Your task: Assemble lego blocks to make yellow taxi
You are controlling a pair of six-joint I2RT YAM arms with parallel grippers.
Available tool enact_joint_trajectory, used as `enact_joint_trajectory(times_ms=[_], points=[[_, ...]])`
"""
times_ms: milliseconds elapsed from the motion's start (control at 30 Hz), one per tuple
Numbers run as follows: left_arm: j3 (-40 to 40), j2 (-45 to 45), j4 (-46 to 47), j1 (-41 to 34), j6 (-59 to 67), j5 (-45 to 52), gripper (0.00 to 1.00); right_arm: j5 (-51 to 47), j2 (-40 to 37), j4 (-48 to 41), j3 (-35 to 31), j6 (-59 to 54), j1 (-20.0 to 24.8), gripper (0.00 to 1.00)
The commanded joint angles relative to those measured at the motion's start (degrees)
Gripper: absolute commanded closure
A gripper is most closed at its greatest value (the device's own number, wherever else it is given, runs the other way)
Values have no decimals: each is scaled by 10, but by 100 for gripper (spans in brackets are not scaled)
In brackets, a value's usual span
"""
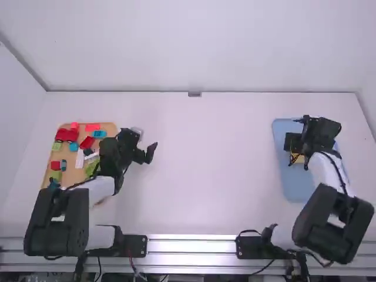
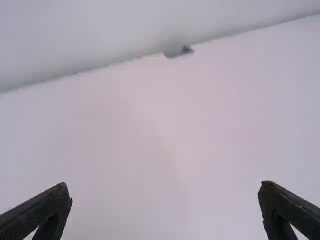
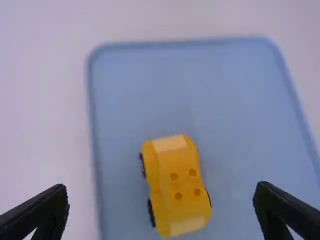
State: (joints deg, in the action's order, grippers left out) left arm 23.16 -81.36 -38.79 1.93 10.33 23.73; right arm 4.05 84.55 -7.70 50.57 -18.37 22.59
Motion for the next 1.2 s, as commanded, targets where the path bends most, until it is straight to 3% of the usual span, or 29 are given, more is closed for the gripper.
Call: enact_joint_trajectory(times_ms=[0,133,267,533,967,1167], points=[[52,45,63,-24,-15,-40,1,-11,-49,-12,1,3,-29,2],[130,120,238,-75,-16,-109,1,-12,-119,-31,1,3,-94,2],[177,183,317,-103,-16,-111,1,-11,-154,-35,1,-12,-138,2],[193,292,319,-117,-49,-112,1,-11,-193,-26,1,-81,-214,2],[96,389,388,-20,-103,-209,18,-41,-285,66,-91,12,-226,18],[35,450,388,-19,-103,-237,28,-41,-343,77,-149,69,-226,28]])
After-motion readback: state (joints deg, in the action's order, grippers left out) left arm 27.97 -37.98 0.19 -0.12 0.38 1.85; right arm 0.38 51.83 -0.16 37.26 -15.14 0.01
